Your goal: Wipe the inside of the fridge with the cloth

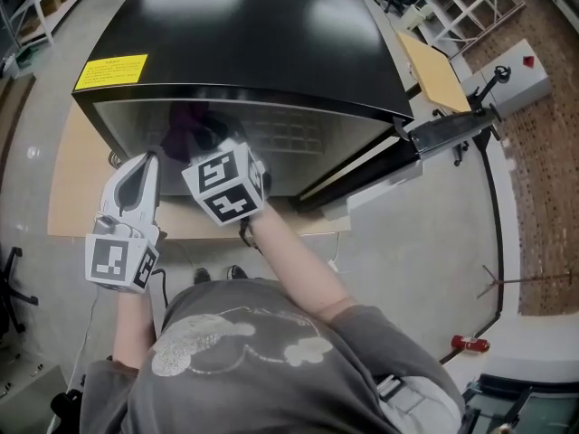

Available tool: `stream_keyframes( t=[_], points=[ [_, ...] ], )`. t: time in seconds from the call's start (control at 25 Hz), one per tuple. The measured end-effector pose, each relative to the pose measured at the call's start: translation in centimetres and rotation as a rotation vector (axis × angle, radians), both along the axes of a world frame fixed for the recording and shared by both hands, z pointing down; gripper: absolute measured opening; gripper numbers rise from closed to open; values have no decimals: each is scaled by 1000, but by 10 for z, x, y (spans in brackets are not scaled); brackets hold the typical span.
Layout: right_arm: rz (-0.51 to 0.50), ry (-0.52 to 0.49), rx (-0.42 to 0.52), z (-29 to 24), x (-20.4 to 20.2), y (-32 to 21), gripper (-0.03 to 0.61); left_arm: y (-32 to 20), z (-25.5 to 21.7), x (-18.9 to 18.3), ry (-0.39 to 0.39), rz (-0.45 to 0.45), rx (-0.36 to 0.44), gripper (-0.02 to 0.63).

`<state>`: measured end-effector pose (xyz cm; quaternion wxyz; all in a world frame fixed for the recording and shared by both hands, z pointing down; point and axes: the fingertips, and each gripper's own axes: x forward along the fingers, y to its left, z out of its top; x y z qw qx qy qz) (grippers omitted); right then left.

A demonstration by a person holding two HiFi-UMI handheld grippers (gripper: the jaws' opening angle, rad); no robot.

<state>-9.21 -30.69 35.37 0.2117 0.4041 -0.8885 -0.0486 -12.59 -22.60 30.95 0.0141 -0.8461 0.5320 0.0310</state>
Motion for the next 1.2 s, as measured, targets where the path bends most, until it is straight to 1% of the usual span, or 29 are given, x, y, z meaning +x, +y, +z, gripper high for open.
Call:
stream_keyframes(
  t=[0.24, 0.6, 0.72, 1.0, 1.12, 1.2],
  points=[
    [146, 2, -18, 3, 58, -9, 41, -7, 2, 32, -16, 83, -8, 18],
    [380, 43, 0, 5, 139, -14, 41, -17, 1, 72, -23, 197, -5, 17],
    [445, 52, 3, 4, 161, -13, 41, -20, 2, 83, -20, 233, -5, 18],
    [599, 38, 14, 6, 199, -4, 41, -23, 3, 101, -9, 294, -7, 18],
    [605, 15, 37, 1, 199, -1, 41, -25, 4, 104, -3, 305, -10, 18],
    [597, -21, 96, -14, 195, 0, 41, -26, 4, 106, -2, 314, -8, 17]
  ],
)
